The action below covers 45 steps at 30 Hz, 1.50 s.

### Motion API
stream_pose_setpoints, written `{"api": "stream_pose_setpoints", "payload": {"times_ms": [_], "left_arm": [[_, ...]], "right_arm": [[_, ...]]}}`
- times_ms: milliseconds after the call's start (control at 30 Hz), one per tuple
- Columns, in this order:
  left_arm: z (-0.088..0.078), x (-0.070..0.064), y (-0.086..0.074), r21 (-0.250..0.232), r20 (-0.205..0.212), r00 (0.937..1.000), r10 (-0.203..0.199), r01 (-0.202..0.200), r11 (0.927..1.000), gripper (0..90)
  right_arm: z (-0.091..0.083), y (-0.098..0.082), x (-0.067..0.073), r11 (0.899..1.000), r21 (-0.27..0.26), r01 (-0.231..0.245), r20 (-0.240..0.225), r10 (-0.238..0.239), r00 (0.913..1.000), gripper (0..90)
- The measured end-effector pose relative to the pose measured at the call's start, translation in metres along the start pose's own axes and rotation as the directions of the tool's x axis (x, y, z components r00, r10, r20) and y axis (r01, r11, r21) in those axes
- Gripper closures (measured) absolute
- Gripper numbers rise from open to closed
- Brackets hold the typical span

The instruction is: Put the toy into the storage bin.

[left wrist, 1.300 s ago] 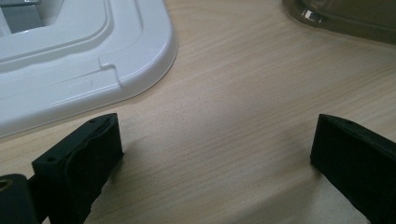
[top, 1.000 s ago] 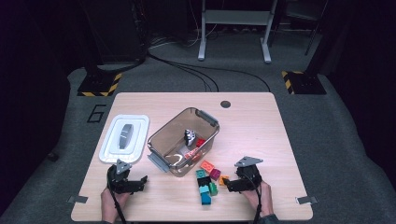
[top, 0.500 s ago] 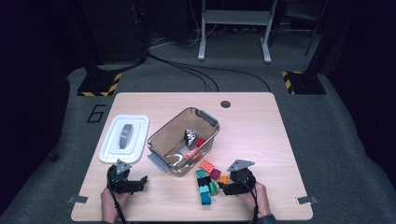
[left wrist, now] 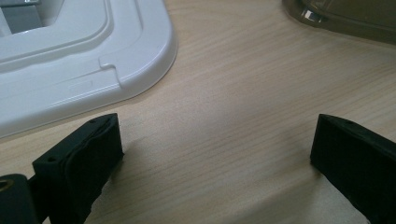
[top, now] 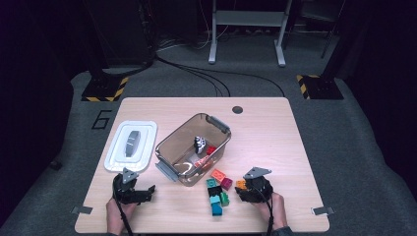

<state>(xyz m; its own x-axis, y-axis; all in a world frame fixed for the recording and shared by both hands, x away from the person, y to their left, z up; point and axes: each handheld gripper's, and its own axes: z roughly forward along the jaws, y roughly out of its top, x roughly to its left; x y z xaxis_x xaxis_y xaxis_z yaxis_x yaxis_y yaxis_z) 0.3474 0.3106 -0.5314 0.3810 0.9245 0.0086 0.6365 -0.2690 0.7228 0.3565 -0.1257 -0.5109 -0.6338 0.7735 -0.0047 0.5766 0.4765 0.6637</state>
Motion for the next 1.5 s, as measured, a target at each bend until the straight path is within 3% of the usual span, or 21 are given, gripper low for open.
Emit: {"api": "stream_pose_setpoints", "payload": {"times_ms": [200, 333, 533, 633, 800, 933, 1233, 1500], "left_arm": [[0.0, 0.0, 0.0, 0.001, 0.001, 1.0, 0.004, -0.004, 1.0, 2.1], [0.0, 0.0, 0.0, 0.0, 0.0, 1.0, 0.0, 0.0, 1.0, 2.1], [0.0, 0.0, 0.0, 0.0, 0.0, 1.0, 0.0, 0.0, 1.0, 2.1], [0.0, 0.0, 0.0, 0.0, 0.0, 1.0, 0.0, 0.0, 1.0, 2.1], [0.0, 0.0, 0.0, 0.0, 0.0, 1.0, 0.0, 0.0, 1.0, 2.2], [0.0, 0.0, 0.0, 0.0, 0.0, 1.0, 0.0, 0.0, 1.0, 2.2], [0.0, 0.0, 0.0, 0.001, 0.002, 1.0, 0.005, -0.005, 1.0, 2.3], [0.0, 0.0, 0.0, 0.001, 0.002, 1.0, 0.005, -0.005, 1.0, 2.2]], "right_arm": [[-0.002, 0.0, -0.004, 0.999, 0.012, -0.045, 0.037, 0.045, 0.9983, 46.8], [-0.003, -0.001, -0.007, 0.999, 0.016, -0.048, 0.054, 0.047, 0.9975, 46.8], [-0.005, -0.002, -0.01, 0.999, 0.002, -0.052, 0.033, 0.052, 0.9981, 46.6], [-0.003, -0.001, -0.011, 0.997, 0.025, -0.08, 0.019, 0.079, 0.9967, 31.4], [-0.002, 0.001, -0.009, 0.99, 0.009, -0.138, 0.052, 0.137, 0.9892, 29.9], [0.001, 0.005, -0.005, 0.982, -0.022, -0.186, 0.088, 0.187, 0.9784, 30.0], [-0.005, 0.001, -0.01, 0.977, 0.006, -0.211, 0.145, 0.208, 0.9673, 37.8], [-0.004, 0.004, -0.016, 0.982, 0.0, -0.191, 0.131, 0.189, 0.9731, 41.9]]}}
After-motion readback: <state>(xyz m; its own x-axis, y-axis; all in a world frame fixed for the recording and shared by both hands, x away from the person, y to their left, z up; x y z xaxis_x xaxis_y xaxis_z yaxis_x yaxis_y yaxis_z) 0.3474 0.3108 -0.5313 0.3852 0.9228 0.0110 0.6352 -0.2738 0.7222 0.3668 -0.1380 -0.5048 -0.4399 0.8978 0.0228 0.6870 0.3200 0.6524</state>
